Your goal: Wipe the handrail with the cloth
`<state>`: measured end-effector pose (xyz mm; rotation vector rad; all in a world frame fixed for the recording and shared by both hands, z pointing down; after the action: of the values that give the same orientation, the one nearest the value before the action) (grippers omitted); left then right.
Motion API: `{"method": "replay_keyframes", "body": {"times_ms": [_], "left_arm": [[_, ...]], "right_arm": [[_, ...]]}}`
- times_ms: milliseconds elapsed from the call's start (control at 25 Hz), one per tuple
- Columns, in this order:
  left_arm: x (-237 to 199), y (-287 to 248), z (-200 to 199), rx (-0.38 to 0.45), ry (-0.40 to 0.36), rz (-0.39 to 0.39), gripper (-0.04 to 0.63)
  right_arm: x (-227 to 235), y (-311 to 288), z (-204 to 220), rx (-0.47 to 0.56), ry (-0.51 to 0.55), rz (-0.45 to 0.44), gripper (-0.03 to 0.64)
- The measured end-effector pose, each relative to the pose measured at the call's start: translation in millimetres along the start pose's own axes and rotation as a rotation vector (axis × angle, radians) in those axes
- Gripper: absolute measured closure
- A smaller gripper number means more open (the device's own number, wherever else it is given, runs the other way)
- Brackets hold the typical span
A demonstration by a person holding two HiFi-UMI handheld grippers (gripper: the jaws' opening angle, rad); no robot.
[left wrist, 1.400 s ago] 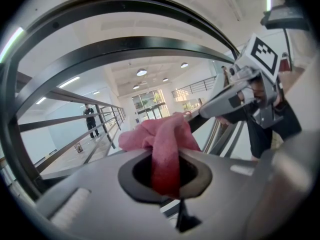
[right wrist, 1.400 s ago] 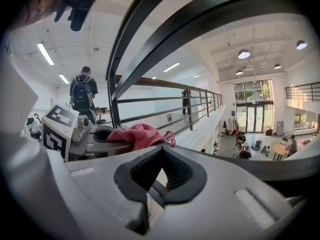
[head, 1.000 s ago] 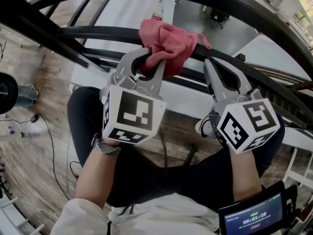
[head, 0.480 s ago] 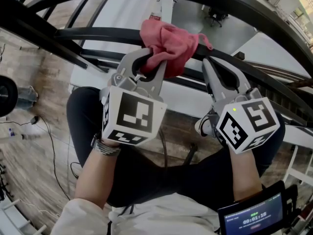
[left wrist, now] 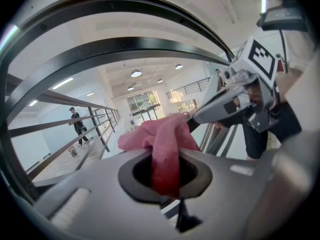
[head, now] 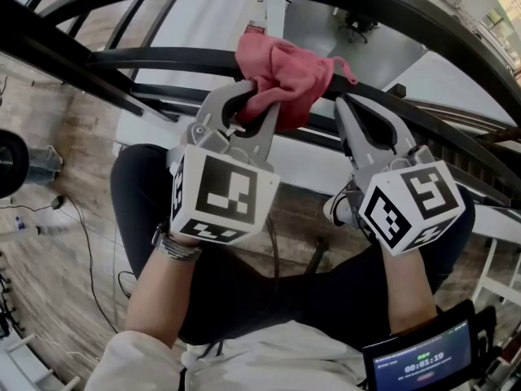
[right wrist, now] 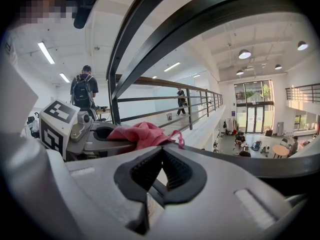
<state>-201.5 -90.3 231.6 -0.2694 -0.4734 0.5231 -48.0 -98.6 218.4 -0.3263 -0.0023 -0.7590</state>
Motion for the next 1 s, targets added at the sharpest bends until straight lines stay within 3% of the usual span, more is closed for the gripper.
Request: {"method": "replay_keyframes", "body": {"times_ms": [600,1000], "left_arm": [[6.0,-1.8,0.5,-0.005,0.012,0.013,0.566],[11.3,-4.2,-8.6,0.012,-0.024,0.037,0.566]], "right_arm": [[1.5,2.0,1.2,-0.002,0.0,0.0,0.615],[3.3,5.3,2.8,-0.001,0.003,0.0,0.615]]}}
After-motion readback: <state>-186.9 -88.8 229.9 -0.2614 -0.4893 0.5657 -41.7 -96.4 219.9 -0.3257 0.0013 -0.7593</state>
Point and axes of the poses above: the fingertips, and each gripper's own axes: y backward along the fingers, x to its right, z out of its underside, the point moved 7 cm from there along y, backward along the fingers, and after that the axes turned 3 degrees about -z, right-handed, at the moved point
